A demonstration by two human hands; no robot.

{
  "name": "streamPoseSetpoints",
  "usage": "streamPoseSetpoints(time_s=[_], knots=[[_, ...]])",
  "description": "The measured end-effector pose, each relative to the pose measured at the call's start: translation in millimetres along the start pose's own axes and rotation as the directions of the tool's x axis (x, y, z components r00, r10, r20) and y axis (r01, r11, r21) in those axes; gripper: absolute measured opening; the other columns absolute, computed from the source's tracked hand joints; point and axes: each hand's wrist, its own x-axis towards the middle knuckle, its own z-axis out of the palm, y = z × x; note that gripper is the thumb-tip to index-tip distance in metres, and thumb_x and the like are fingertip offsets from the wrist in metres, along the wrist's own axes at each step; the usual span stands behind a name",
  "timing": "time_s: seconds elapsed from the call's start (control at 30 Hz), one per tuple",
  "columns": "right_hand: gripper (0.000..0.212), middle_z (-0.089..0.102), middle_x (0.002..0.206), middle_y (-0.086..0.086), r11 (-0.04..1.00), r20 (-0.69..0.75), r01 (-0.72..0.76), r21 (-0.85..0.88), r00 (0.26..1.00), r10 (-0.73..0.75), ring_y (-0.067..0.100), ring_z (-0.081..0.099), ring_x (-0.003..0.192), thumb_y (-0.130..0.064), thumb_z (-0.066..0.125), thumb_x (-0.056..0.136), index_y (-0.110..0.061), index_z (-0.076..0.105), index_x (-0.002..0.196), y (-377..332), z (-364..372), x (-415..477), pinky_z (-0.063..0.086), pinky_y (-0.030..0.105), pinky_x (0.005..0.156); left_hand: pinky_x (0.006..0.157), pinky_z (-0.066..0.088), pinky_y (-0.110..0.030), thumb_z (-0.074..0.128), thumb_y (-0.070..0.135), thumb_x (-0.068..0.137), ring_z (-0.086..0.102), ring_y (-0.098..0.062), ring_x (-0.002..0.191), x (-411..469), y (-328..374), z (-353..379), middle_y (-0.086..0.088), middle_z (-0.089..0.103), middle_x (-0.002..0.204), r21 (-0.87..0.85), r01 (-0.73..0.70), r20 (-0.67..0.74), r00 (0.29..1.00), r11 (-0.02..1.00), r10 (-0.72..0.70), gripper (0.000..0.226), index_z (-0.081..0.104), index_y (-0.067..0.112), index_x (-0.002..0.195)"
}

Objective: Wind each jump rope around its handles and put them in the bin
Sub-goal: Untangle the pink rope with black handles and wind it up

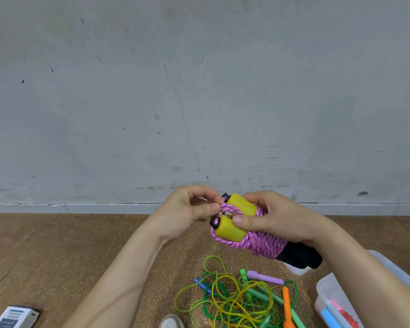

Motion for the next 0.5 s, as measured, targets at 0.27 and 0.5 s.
streamPoseSetpoints(time_s=[0.27,0.5], knots=[[0.025,0.063,0.07,-0.01,0.994,0.016,-0.024,-0.103,1.0,0.025,0.003,0.057,0.065,-0.044,0.071,0.083,-0.021,0.068,0.091,1.3,7.1,6.1,0.042,0.024,0.066,0.057,0.052,-0.021,0.068,-0.004,0.081,0.062,-0.013,0.059,-4.0,12.9,8.5,-0.004,0.066,0.06,0.07,-0.076,-0.094,0.992,0.995,0.083,0.018,0.071,0.013,0.074],[0.036,0.074,0.1,0.009,0.998,-0.04,0.045,0.035,0.998,-0.043,0.028,0.068,0.098,-0.045,0.069,0.082,-0.017,0.071,0.105,0.0,-0.8,1.9,0.048,0.051,0.094,0.065,0.046,-0.02,0.074,0.006,0.077,0.055,-0.009,0.07,0.8,1.8,20.7,-0.001,0.062,0.078,-0.055,-0.14,-0.185,0.974,0.989,0.127,0.017,0.074,0.022,0.069]])
